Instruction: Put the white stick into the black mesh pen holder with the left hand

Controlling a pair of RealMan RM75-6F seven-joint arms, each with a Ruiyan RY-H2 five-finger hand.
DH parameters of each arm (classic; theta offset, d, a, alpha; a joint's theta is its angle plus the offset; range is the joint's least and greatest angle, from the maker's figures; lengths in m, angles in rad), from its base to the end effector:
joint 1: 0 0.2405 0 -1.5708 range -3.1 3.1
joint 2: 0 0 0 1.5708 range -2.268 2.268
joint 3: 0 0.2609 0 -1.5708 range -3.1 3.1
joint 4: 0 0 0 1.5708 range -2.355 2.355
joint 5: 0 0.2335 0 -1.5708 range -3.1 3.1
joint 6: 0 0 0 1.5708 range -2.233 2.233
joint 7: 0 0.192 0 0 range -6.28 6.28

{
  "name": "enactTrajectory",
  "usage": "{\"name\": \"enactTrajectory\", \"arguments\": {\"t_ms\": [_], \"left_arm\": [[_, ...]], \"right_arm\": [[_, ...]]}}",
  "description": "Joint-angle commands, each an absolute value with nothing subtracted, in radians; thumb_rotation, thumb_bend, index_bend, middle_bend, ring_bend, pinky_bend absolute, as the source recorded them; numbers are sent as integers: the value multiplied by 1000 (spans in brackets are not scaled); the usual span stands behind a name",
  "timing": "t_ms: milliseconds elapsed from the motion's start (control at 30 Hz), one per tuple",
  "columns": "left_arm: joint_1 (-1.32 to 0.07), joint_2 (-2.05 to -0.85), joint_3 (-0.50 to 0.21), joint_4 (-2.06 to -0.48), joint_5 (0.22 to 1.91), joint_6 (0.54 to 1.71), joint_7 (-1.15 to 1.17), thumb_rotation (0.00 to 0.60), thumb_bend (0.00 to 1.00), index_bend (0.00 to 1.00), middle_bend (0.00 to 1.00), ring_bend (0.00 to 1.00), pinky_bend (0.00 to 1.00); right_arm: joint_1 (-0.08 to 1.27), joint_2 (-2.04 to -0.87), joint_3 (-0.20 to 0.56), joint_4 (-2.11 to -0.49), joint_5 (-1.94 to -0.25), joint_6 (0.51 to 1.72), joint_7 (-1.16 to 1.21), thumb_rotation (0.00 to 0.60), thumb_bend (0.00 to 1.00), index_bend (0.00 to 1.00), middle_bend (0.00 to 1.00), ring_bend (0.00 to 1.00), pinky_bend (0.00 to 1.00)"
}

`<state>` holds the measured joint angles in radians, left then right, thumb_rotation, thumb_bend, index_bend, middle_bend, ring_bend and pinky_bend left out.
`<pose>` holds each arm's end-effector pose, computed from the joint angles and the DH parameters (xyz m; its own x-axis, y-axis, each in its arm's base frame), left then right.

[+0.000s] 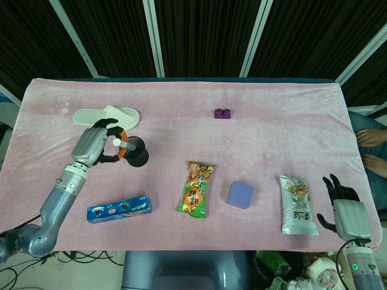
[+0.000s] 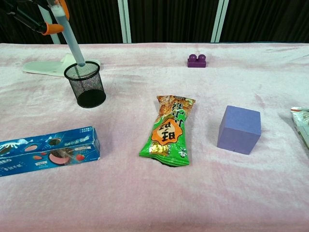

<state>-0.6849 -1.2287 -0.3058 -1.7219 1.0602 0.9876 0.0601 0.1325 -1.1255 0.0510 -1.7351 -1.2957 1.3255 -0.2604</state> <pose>-0.1342 0.4167 0.0647 0.1447 0.2009 0.9689 0.9629 -0.2540 -0.0911 -0.3290 -0.2391 0.1063 0.4714 -0.1861 0.8620 -0.8649 0.0933 0.4931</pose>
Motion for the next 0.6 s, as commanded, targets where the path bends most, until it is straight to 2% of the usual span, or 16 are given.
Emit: {"name": "enactTrajectory", "arguments": {"t_ms": [33,600], "left_arm": [[-701,-1263,-293,-1673,1067,994,87,600,396,651,567,144,128],[-768,-1391,-262,-1529,966,960,216,600,396,651,564,144,118]], "right_arm": [[132,-1125,52,-1735,-1296,1326,-259,600,178,28,32,189,158],[134,-1123,53,-1733,-1295,1323,-253,600,178,29,31,189,158]]}}
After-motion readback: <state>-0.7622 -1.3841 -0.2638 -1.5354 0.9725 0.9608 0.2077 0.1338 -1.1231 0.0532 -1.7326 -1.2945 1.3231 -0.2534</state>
